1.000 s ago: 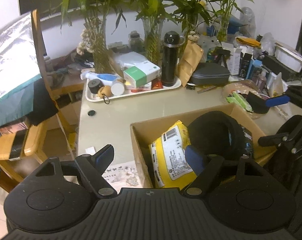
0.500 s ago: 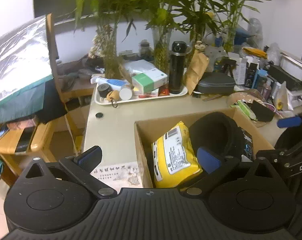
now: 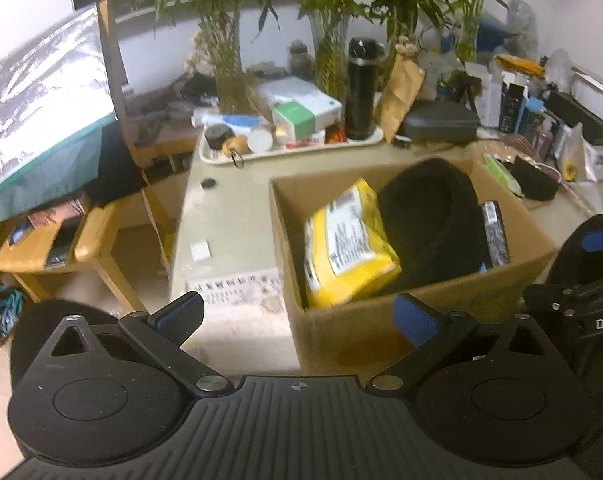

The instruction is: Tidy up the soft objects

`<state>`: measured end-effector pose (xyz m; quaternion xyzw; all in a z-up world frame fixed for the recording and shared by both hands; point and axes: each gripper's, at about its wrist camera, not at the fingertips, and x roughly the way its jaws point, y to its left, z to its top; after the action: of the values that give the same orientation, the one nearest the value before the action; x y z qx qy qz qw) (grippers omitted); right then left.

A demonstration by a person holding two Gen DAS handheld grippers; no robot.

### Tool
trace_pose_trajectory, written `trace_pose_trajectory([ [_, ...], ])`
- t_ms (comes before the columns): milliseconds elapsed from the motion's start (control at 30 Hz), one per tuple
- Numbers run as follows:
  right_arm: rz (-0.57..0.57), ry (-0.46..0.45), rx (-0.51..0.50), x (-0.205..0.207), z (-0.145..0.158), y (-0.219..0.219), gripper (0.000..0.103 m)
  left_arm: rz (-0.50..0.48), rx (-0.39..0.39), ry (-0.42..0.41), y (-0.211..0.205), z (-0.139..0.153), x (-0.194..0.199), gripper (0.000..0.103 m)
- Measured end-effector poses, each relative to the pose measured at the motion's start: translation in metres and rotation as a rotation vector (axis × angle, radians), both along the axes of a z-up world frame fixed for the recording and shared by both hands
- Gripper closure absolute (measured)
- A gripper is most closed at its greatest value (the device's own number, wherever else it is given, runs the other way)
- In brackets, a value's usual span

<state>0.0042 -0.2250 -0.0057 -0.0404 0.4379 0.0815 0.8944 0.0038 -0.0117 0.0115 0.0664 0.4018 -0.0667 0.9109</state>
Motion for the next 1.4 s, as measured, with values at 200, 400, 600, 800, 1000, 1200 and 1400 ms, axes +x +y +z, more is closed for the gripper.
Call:
trace_pose_trajectory([
  [200, -0.028, 0.023, 0.006, -0.009, -0.006, -0.001, 0.000, 0.006, -0.018, 0.057, -0.003, -0.010, -0.007, 0.000],
  [400, -0.049, 0.028, 0.015, -0.013, -0.007, -0.005, 0.000, 0.023, -0.042, 0.076, -0.003, -0.015, -0.010, 0.000],
  [600, -0.056, 0.023, 0.012, -0.011, -0.006, -0.006, 0.000, 0.035, -0.047, 0.075, -0.003, -0.014, -0.009, 0.000],
  [800, -0.060, 0.026, 0.004, -0.010, -0.007, -0.007, 0.000, 0.045, -0.036, 0.072, -0.004, -0.014, -0.005, 0.000],
  [1000, -0.077, 0.021, 0.001, -0.007, -0.006, -0.010, 0.000, 0.047, -0.033, 0.061, -0.003, -0.012, -0.001, 0.000],
  [1200, -0.077, 0.017, 0.001, -0.003, -0.005, -0.014, 0.000, 0.052, -0.022, 0.066, -0.002, -0.012, 0.003, 0.000],
  [1400, -0.085, 0.022, 0.001, 0.001, -0.005, -0.022, 0.000, 0.052, -0.014, 0.063, -0.002, -0.012, 0.006, 0.000],
])
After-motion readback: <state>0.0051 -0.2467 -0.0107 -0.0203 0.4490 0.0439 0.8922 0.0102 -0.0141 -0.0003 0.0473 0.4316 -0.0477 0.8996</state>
